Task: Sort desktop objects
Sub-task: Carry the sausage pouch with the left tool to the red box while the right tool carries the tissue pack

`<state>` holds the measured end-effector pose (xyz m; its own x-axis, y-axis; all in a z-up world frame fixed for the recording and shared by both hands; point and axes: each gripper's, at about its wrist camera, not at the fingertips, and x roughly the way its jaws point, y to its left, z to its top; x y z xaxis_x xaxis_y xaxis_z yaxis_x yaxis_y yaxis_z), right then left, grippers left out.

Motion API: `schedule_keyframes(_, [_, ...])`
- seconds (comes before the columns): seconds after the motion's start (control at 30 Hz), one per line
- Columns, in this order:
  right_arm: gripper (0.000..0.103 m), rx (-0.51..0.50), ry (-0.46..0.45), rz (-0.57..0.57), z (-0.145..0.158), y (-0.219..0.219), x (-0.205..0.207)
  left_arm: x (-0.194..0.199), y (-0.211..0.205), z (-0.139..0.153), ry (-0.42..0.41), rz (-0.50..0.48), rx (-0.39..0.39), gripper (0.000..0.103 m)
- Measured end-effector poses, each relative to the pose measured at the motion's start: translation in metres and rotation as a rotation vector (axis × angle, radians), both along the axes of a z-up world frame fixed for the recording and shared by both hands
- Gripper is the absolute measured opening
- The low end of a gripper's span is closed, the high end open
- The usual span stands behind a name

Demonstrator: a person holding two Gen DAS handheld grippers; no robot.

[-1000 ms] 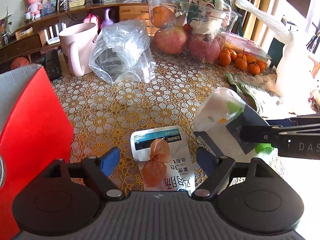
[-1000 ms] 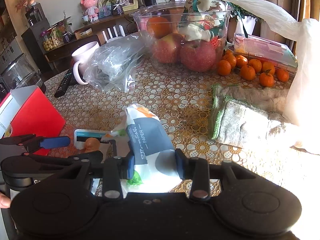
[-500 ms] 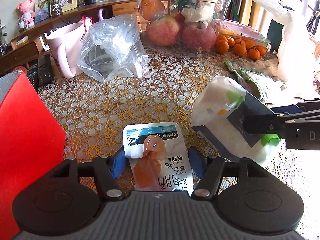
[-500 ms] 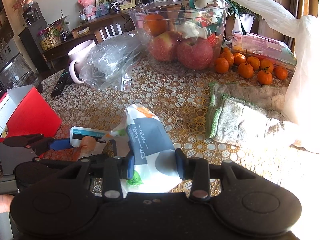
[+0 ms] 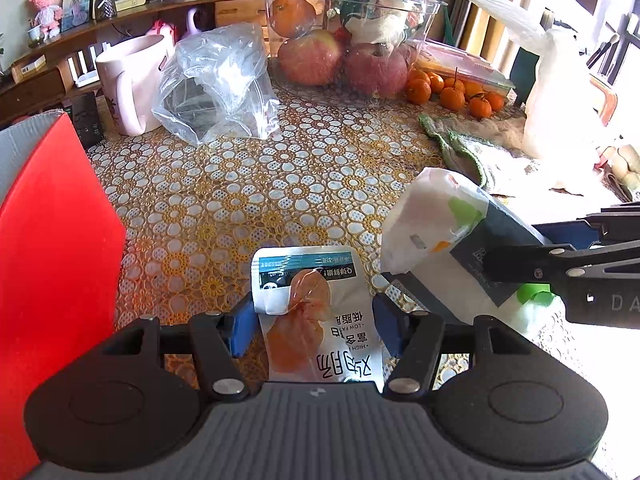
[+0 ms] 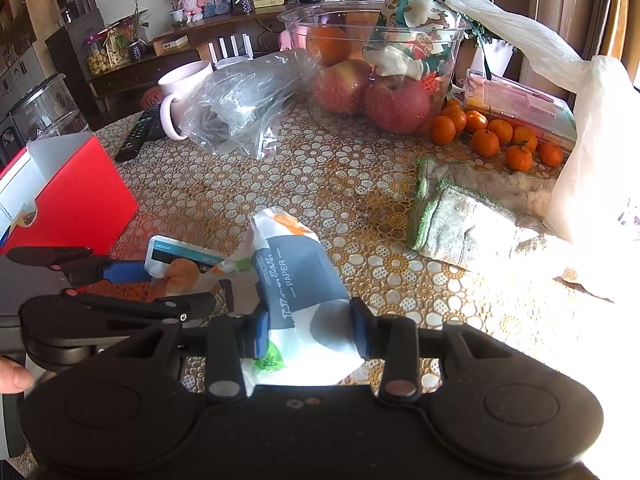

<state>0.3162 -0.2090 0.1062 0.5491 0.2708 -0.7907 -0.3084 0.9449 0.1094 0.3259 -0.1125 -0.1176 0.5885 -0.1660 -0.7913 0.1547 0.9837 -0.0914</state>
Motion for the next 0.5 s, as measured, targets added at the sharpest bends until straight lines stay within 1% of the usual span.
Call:
schedule_keyframes(0.13, [0.039, -0.020, 0.005, 0.005, 0.005, -0.001, -0.013, -0.014, 0.002, 0.010, -0.003, -0.008, -0.027, 0.060])
schedule_keyframes(0.27, [0.039, -0.019, 0.009, 0.004, 0.012, -0.003, -0.027, -0.031, 0.004, 0.021, -0.008, -0.008, -0.058, 0.060])
schedule_keyframes(0.5, [0.039, -0.024, -0.005, 0.014, 0.031, -0.004, -0.059, -0.064, 0.009, 0.043, -0.019, -0.023, -0.095, 0.060])
